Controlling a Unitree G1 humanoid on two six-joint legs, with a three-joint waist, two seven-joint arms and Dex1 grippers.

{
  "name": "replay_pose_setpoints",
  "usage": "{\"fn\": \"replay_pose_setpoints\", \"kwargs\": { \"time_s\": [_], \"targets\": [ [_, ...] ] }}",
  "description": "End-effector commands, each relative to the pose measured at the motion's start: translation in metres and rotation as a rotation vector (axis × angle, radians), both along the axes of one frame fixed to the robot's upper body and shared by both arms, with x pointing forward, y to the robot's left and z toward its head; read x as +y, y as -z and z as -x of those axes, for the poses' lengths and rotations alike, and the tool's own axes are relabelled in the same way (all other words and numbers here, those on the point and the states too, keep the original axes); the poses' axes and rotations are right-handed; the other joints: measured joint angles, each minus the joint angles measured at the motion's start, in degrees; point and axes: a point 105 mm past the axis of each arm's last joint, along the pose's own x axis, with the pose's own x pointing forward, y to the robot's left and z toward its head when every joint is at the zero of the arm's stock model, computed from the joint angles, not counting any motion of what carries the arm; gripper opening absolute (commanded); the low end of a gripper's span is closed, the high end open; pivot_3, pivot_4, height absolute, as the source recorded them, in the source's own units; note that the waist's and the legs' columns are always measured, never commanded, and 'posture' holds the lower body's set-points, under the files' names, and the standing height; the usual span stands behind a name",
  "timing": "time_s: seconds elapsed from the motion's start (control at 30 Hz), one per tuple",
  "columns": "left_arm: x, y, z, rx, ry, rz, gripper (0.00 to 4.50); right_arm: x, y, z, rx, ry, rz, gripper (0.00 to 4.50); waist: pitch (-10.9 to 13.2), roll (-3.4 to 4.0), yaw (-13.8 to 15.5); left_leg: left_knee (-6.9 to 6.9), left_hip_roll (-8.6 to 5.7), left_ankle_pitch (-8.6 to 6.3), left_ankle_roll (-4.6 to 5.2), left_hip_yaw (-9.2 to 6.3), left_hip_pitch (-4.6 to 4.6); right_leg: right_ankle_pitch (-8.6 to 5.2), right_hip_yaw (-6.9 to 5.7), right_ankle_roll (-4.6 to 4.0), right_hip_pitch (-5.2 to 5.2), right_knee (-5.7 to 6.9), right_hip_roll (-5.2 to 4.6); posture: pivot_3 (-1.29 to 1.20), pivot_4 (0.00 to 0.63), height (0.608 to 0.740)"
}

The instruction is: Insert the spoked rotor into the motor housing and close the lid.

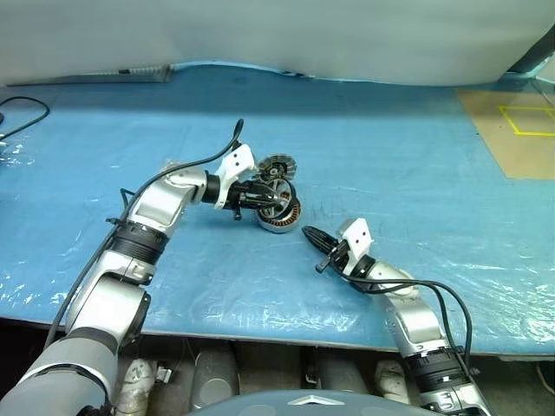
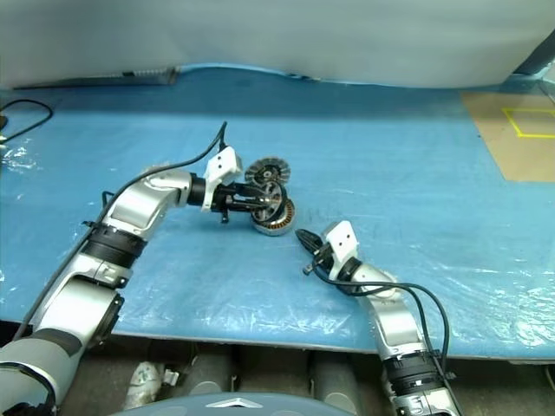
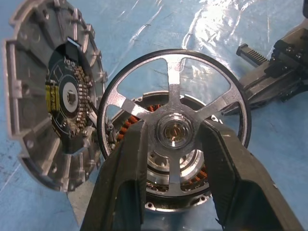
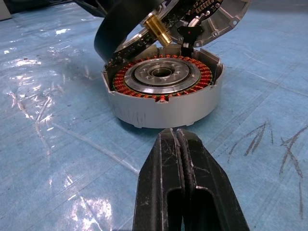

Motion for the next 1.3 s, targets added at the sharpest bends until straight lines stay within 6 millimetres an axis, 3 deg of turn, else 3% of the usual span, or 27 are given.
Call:
{"fn": "replay_pose_setpoints", "kwargs": {
  "time_s": [0.03, 1.2, 1.23, 1.3],
  "targets": [
    [-0.003, -0.012, -0.004, -0.052, 0.009, 0.002, 1.34, 0.001, -0.010, -0.003, -0.043, 0.003, -0.012, 0.00, 0.00, 0.00, -0.02, 0.00, 0.00, 0.00, 0.00, 0.00, 0.00, 0.00, 0.00, 0.00, 0.00, 0.00, 0.00, 0.00, 0.150, 0.740],
    [0.013, -0.001, -0.007, -0.038, 0.027, -0.144, 1.34, 0.002, -0.001, -0.005, -0.020, 0.015, 0.023, 0.00, 0.00, 0.00, -0.04, 0.06, 0.02, 0.01, 0.02, 0.00, 0.03, -0.02, -0.01, -0.06, 0.01, 0.10, 0.00, 0.00, 0.150, 0.740],
    [0.013, -0.002, -0.007, -0.039, 0.026, -0.144, 2.05, 0.002, -0.001, -0.005, -0.020, 0.015, 0.024, 0.00, 0.00, 0.00, -0.04, 0.06, 0.02, 0.01, 0.02, 0.00, 0.03, -0.02, 0.00, -0.06, 0.01, 0.10, 0.00, 0.00, 0.150, 0.740],
    [0.012, -0.002, -0.007, -0.042, 0.028, -0.140, 2.50, 0.002, 0.000, -0.005, -0.019, 0.016, 0.024, 0.00, 0.00, 0.00, -0.03, 0.06, 0.02, 0.01, 0.02, 0.00, 0.03, -0.02, 0.00, -0.06, 0.01, 0.11, 0.00, 0.00, 0.150, 0.740]
  ]
}}
